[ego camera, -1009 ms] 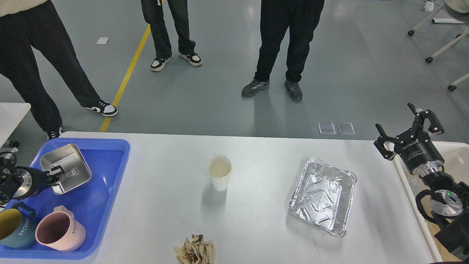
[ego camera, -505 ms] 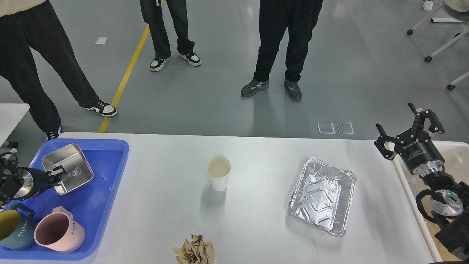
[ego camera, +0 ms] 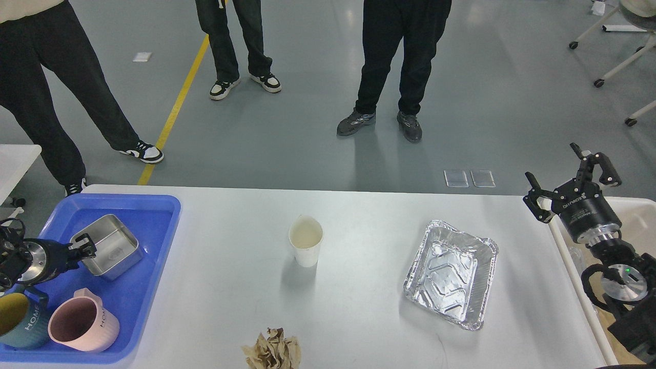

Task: Tidy desktop
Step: 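Lift the steel tray and place it into the blue bin, then withdraw the left gripper and raise the right gripper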

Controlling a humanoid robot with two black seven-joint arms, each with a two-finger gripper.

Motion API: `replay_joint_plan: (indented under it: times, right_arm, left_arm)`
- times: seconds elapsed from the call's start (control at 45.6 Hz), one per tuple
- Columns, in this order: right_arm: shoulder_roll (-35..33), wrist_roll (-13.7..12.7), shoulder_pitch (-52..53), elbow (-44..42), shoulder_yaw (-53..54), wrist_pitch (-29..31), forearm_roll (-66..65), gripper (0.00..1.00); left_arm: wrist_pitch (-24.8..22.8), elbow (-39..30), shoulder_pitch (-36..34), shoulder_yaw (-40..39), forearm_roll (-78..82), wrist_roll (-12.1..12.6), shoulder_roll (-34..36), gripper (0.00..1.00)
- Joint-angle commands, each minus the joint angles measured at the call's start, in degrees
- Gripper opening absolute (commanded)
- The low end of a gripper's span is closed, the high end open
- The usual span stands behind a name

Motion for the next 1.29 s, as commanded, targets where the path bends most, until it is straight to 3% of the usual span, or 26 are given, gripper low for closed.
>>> replay_joint_plan:
  times: [0.0, 0.197, 0.505, 0.68, 0.812, 0.965, 1.163, 1.272]
  right_arm:
    - [0.02, 0.00, 0.01, 0.01, 0.00, -0.06, 0.00, 1.00]
    - [0.02, 0.00, 0.27, 0.01, 0.00, -0.06, 0.00, 1.00]
    - [0.02, -0.09, 0.63, 0.01, 0.00, -0.14, 0.00, 1.00]
    - [0.11, -0.09, 0.54, 0.01, 0.00, -0.32, 0.00, 1.00]
    - [0.28, -0.09, 0.63, 0.09, 0.00, -0.41, 0.00, 1.00]
    - [0.28, -0.09, 0.63, 0.27, 0.00, -0.41, 0.00, 1.00]
    - [-0.25, -0.09, 0.54, 0.27, 0.00, -0.32, 0.00, 1.00]
    - [-0.25, -0.09, 0.80, 0.27, 0.00, -0.32, 0.00, 1.00]
  left_arm:
    - [-0.25, 0.00, -0.09, 0.09, -0.11, 0.00, 0.23, 0.96]
    - [-3.14, -0.09, -1.93, -0.35, -0.20, 0.00, 0.58, 0.96]
    - [-26.25, -0.97, -23.45, -0.35, -7.31, 0.08, 11.56, 0.96]
    - [-26.25, -0.97, -36.46, -0.18, -12.06, 0.26, 15.35, 0.96]
    - [-26.25, -0.97, -37.62, -1.75, -14.25, -0.88, 15.17, 0.96]
    - [-26.25, -0.97, -31.57, -4.75, -26.28, -5.19, 11.31, 0.96]
    - [-26.01, -0.88, -23.30, -6.86, -46.50, -5.45, 1.65, 0.96]
    - [-22.32, -0.62, -21.71, -7.73, -52.31, -5.54, -5.38, 0.96]
